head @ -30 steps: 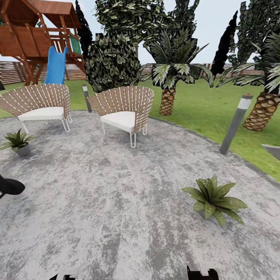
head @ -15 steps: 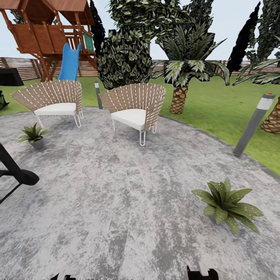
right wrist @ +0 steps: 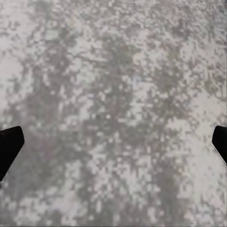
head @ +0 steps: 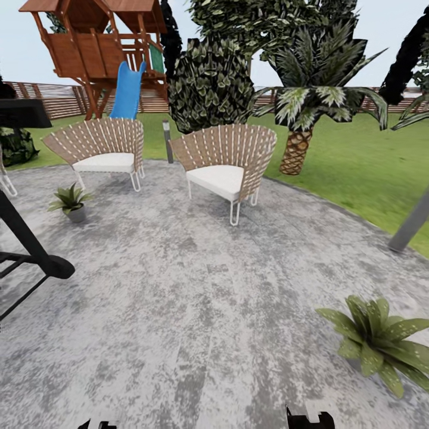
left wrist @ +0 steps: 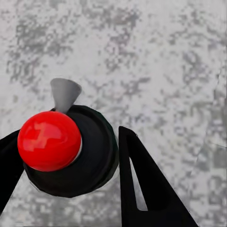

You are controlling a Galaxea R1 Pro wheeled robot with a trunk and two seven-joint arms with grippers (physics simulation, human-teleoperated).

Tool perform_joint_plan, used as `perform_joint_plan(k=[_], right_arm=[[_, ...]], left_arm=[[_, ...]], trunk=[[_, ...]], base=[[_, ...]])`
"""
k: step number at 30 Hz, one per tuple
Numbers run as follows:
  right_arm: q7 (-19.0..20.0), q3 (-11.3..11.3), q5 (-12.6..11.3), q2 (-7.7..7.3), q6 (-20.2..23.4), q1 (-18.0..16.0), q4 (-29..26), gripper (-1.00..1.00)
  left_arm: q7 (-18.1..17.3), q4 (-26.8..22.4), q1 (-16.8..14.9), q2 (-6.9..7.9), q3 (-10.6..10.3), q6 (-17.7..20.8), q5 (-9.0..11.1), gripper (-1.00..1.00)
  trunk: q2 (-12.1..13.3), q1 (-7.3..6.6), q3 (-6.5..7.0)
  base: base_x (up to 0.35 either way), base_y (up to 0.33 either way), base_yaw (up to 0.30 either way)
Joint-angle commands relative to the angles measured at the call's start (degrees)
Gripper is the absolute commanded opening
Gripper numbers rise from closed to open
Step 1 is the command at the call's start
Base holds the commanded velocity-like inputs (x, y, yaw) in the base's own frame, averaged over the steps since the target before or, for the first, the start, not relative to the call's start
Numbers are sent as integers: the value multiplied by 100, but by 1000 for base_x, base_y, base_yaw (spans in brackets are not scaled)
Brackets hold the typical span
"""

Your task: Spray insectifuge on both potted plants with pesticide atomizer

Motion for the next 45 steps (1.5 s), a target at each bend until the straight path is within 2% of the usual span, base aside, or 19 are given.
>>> perform_joint_plan(k=[1, 12, 28, 38, 45], right_arm=[[-24, 48, -31, -2, -6, 0, -6, 100], [0, 54, 34, -21, -6, 0, 3, 100], [9, 62, 20, 2, -6, 0, -6, 100], [3, 62, 19, 49, -6, 0, -6, 100], [-5, 67, 19, 67, -6, 0, -13, 100]], left_arm=[[-20, 5, -4, -1, 50, -20, -44, -100], [-20, 5, -4, -3, 50, -20, -42, -100], [-20, 5, -4, -1, 50, -20, -35, -100], [-20, 5, -4, -1, 49, -20, -36, -100], [-20, 5, -4, -1, 50, -20, -35, -100]], trunk=[[-2, 2, -9], [-2, 2, -15], [-2, 2, -15], [-2, 2, -15], [-2, 2, -27]], base=[[335, 0, 103], [336, 2, 15], [302, 149, 8], [53, 3, 268], [288, 0, 264]])
